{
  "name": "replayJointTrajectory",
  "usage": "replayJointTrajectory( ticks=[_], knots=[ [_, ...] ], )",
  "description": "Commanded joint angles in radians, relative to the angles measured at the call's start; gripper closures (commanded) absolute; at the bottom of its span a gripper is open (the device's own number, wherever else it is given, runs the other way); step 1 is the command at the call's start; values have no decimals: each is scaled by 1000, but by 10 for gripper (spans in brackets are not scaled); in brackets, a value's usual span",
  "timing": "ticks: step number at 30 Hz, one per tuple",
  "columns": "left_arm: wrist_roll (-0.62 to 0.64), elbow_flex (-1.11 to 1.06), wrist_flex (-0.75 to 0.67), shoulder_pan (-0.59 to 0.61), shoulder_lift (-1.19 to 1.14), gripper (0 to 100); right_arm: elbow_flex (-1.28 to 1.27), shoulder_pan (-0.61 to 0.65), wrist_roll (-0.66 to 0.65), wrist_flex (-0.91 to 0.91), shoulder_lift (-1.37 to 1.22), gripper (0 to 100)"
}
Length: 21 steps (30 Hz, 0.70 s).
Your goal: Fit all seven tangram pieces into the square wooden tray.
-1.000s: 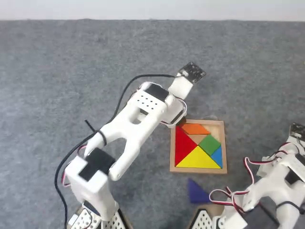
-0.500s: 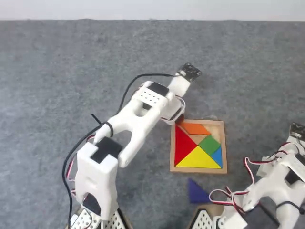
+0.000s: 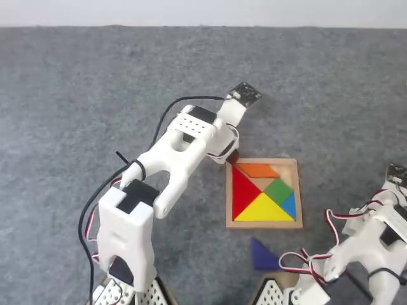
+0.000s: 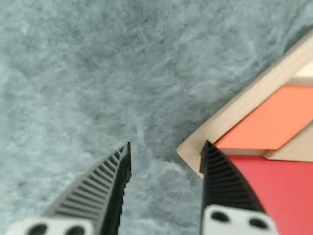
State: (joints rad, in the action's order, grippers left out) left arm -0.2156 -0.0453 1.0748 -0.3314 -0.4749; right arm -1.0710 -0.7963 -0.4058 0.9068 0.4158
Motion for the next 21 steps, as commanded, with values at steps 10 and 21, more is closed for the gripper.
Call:
replayJointTrajectory(
  ticks=[10,21],
  knots=[
    [-109,51,20,253,-5,806,3,15,-11,-12,12,807],
    [-153,197,176,350,25,805,3,15,-5,-10,12,807]
  ],
)
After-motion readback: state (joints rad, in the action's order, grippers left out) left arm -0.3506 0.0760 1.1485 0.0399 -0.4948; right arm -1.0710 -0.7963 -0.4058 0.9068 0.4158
